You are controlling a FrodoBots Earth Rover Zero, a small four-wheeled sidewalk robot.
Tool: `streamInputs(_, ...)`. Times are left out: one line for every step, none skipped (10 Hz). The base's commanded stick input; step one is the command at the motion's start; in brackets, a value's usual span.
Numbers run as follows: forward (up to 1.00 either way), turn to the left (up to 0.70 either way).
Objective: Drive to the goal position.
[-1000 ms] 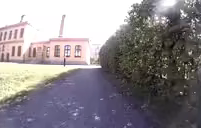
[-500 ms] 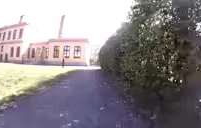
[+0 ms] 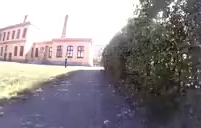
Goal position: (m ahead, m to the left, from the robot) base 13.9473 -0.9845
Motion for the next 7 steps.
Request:
streamInputs(0.7,0.0)
streamInputs(0.7,0.0)
streamInputs(0.7,0.0)
streamInputs(0.7,0.0)
streamInputs(0.7,0.0)
streamInputs(0.7,0.0)
streamInputs(0.7,0.26)
